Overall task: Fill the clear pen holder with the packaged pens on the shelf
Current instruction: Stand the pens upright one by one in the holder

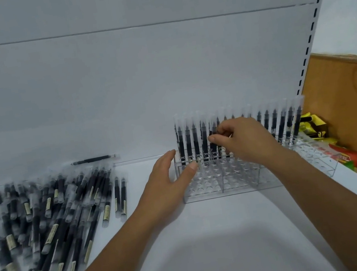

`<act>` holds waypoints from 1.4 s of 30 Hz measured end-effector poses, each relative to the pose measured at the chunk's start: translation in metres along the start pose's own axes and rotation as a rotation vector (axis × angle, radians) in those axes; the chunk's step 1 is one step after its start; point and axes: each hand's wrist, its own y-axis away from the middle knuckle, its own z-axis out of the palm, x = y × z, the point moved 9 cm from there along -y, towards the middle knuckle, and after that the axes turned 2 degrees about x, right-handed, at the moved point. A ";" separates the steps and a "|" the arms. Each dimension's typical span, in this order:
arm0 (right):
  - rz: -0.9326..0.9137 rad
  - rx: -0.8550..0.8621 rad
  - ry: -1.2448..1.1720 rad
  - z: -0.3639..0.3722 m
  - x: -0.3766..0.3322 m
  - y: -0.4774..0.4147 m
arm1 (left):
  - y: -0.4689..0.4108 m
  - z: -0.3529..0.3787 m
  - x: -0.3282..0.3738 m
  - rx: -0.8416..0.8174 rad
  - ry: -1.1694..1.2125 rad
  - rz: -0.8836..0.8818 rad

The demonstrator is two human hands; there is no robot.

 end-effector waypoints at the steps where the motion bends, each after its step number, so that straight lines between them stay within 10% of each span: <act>1: 0.010 -0.023 0.017 -0.003 0.001 0.001 | 0.002 -0.003 0.003 0.006 -0.032 0.024; 8: -0.087 -0.046 -0.028 -0.026 -0.061 0.022 | 0.014 -0.062 0.020 0.081 -0.350 0.108; 17: -0.457 -0.357 0.071 0.123 -0.190 0.049 | 0.100 -0.144 -0.030 0.265 -0.808 0.142; 42: -0.111 -0.325 -0.040 0.146 -0.149 0.041 | 0.010 -0.146 -0.027 0.224 -0.952 0.043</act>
